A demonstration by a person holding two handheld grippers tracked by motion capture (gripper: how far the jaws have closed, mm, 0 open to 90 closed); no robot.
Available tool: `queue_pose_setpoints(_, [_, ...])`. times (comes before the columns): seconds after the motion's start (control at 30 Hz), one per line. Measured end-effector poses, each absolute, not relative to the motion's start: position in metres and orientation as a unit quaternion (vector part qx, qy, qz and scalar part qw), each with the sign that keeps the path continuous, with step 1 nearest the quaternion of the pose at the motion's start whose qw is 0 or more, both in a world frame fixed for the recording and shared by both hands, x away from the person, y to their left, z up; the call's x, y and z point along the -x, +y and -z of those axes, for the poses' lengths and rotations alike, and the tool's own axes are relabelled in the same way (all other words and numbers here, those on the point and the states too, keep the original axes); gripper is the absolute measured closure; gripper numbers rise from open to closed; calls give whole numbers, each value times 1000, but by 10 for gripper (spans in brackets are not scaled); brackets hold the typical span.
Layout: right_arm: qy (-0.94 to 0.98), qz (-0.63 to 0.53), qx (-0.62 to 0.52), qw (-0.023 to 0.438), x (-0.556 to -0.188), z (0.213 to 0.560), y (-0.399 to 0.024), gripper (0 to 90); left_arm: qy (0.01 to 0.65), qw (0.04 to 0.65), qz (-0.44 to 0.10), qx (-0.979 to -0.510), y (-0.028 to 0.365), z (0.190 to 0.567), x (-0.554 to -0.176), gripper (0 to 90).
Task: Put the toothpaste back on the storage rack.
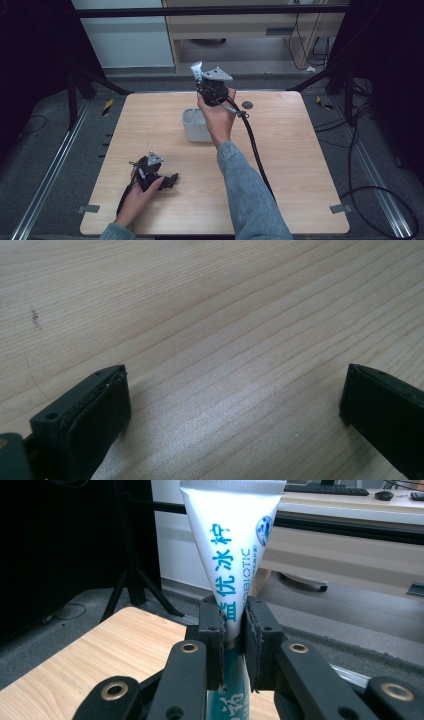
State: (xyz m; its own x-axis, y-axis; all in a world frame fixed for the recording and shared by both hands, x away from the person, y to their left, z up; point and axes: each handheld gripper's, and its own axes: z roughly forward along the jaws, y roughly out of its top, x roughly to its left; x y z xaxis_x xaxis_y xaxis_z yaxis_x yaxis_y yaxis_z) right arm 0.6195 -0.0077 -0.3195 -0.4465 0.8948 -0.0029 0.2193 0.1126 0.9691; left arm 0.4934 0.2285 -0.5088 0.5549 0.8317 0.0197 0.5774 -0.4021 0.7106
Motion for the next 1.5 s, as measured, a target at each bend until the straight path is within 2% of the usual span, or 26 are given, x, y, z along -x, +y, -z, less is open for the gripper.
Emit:
queue_pose_setpoints(0.6, [693, -503, -416, 306, -623, 351, 0, 793, 433, 337, -190, -814, 228, 509, -493, 0])
queue_pose_setpoints(1.5, [716, -473, -426, 286, -629, 372, -1, 792, 432, 336, -190, -815, 228, 509, -493, 0])
